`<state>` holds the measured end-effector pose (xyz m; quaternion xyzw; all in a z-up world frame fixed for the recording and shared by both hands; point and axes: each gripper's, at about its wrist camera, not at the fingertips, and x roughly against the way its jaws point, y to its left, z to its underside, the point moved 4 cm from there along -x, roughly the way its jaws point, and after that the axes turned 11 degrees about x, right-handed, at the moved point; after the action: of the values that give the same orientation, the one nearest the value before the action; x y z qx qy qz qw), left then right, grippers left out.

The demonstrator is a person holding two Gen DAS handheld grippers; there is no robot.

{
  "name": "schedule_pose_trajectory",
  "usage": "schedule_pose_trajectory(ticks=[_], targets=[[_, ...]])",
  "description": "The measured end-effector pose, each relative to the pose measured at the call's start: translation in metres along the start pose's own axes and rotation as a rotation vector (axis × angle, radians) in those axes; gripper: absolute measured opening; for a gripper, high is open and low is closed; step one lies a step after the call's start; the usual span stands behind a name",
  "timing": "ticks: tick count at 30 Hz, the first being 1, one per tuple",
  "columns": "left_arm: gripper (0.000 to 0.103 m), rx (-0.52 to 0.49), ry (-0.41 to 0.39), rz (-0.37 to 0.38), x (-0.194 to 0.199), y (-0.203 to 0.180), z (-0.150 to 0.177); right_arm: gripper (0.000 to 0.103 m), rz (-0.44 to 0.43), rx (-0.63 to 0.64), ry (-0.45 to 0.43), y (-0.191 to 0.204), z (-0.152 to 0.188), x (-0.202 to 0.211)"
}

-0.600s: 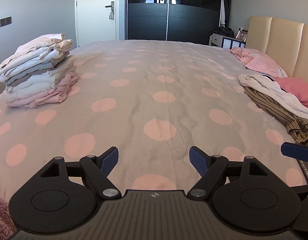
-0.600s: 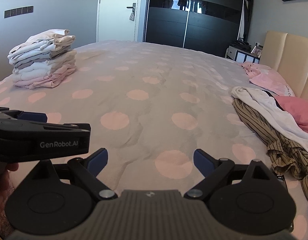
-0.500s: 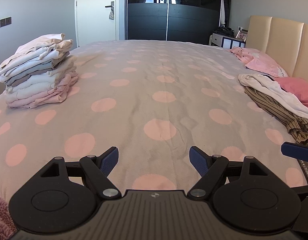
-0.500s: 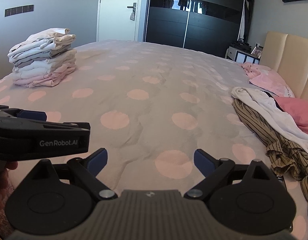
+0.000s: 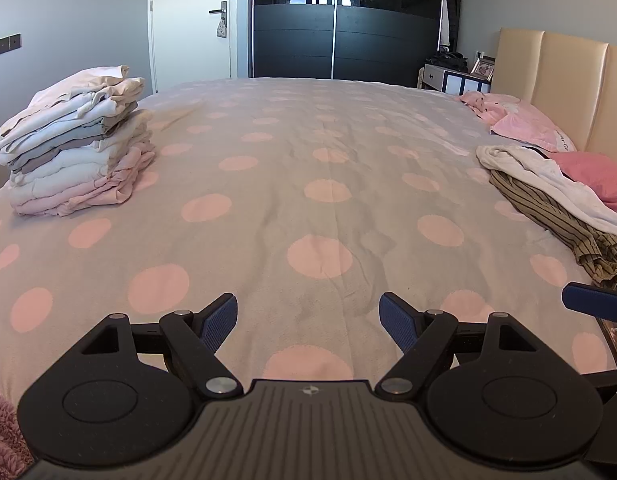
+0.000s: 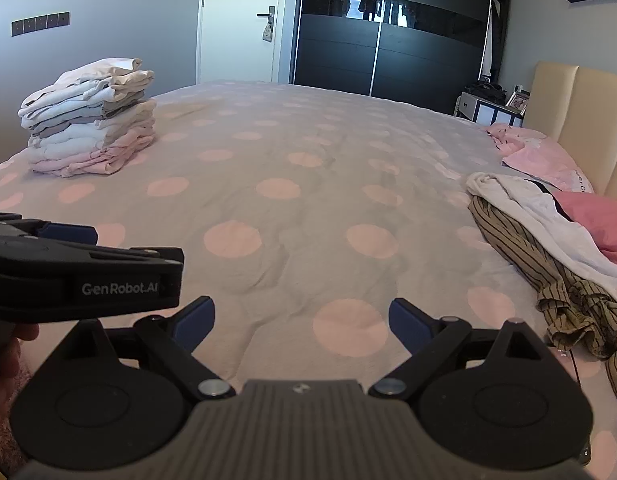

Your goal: Fold clothes

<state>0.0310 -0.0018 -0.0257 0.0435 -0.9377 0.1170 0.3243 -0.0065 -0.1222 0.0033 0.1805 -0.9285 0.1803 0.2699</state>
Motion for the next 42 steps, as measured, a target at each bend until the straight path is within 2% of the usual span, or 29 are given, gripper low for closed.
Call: schedule_pose_trajectory(ticks=[12,16,22,29,33,38,42], targets=[[0.078,-0.011,0.014,-0.017,-0.002,-0.001,0.001,0.095,-0.01,0.0,0.007,-0.003,0.0,-0.001],[0.078,-0.01,0.012,-0.002,-0.003,-0.003,0.002,0.095,-0.011,0.0,0.003,-0.004,0.001,0.001],[0.078,-0.06,0.037,-0.035,-0.006,-0.005,0.004,0.095,-0.01,-0.011,0.01,-0.007,0.004,0.0],[0.078,-0.065,0.049,-0.019,-0.011,-0.009,0.006,0.095,-0.016,-0.006,0.026,-0.009,0.007,-0.001],[0.078,-0.073,0.07,0.0,-0.012,-0.013,-0.004,0.094,-0.059,-0.043,0.071,-0.021,0.005,-0.006],[0.078,-0.085,0.097,0.036,-0.017,-0.018,-0.024,0.092,-0.06,-0.032,0.068,-0.052,-0.011,-0.009],[0.078,-0.121,0.121,0.058,-0.028,-0.018,-0.04,0.082,-0.04,0.02,0.08,-0.093,-0.017,-0.017]])
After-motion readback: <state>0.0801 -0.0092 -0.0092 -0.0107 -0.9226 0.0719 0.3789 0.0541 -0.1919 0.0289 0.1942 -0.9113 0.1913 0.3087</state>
